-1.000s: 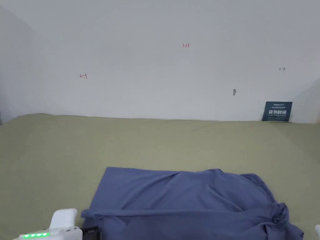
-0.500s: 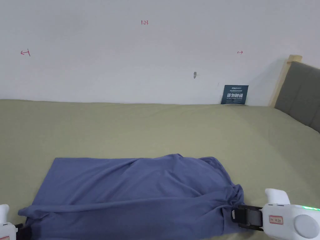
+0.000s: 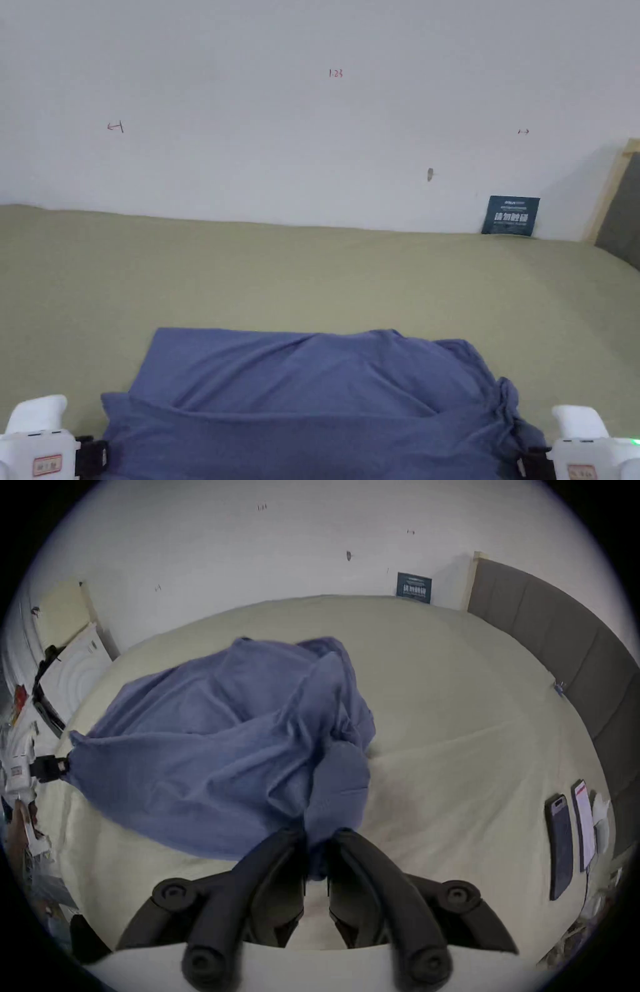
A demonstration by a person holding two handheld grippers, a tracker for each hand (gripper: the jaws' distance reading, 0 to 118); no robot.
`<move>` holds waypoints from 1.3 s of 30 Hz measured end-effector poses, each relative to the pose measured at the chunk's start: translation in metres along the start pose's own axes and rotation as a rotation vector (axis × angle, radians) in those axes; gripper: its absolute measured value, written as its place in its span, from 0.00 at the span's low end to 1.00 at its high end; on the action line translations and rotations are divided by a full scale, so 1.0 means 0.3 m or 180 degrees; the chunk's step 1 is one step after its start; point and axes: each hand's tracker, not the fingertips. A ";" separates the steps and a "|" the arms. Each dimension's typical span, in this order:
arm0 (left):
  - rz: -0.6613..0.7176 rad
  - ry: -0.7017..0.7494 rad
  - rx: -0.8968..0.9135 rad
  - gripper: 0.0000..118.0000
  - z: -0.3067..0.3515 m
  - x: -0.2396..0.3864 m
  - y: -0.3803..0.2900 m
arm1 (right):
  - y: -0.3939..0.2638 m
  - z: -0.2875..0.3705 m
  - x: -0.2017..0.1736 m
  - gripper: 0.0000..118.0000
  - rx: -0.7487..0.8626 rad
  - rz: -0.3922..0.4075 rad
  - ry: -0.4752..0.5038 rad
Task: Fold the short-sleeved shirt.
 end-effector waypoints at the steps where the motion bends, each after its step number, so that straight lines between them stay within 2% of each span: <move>1: -0.0018 -0.0019 0.0019 0.04 0.025 -0.006 0.001 | 0.001 0.030 0.008 0.09 0.0041 -0.0029 0.0044; 8: -0.0208 -0.0058 -0.0014 0.04 0.202 -0.008 -0.079 | -0.077 0.216 0.021 0.09 0.0094 -0.0038 0.0142; 14: -0.0210 -0.0064 -0.0267 0.04 0.331 -0.014 -0.269 | -0.274 0.318 0.030 0.09 -0.0159 -0.0168 0.0156; 20: -0.0002 -0.0041 -0.0599 0.04 0.307 -0.112 -0.458 | -0.443 0.284 0.054 0.09 -0.0443 -0.0301 0.0142; 24: 0.0175 -0.0104 -0.0535 0.04 0.302 -0.137 -0.457 | -0.461 0.249 0.046 0.10 -0.0439 -0.0352 0.0094; 25: 0.0186 -0.0096 -0.0573 0.10 0.296 -0.130 -0.440 | -0.454 0.242 0.041 0.14 -0.0446 -0.0341 0.0081; 26: 0.0191 -0.0086 -0.0609 0.27 0.294 -0.124 -0.430 | -0.448 0.240 0.037 0.25 -0.0478 -0.0315 0.0071; 27: 0.0173 -0.0020 -0.0664 0.52 0.302 -0.118 -0.417 | -0.440 0.244 0.031 0.44 -0.0526 -0.0262 -0.0018; 28: 0.0134 0.0059 -0.0674 0.81 0.317 -0.109 -0.400 | -0.425 0.258 0.027 0.73 -0.0563 -0.0172 -0.0144; 29: 0.0057 0.0098 -0.0647 0.86 0.330 -0.094 -0.376 | -0.412 0.271 0.024 0.82 -0.0550 -0.0074 -0.0231; 32: -0.0166 0.0090 -0.0318 0.85 0.396 -0.053 -0.291 | -0.348 0.344 0.004 0.78 -0.0193 0.0040 -0.0217; 35: -0.0305 0.0143 -0.0131 0.85 0.420 0.024 -0.185 | -0.254 0.374 -0.040 0.78 0.0026 -0.0033 -0.0195; 37: -0.0362 0.0050 -0.0059 0.85 0.404 0.085 -0.108 | -0.178 0.379 -0.080 0.76 0.0139 -0.0071 -0.0022; 38: -0.0396 -0.0061 -0.0006 0.83 0.381 0.107 -0.070 | -0.143 0.373 -0.100 0.70 0.0209 -0.0078 0.0110; 39: -0.0405 -0.0105 0.0016 0.79 0.355 0.119 -0.040 | -0.114 0.365 -0.116 0.57 0.0263 -0.0061 0.0183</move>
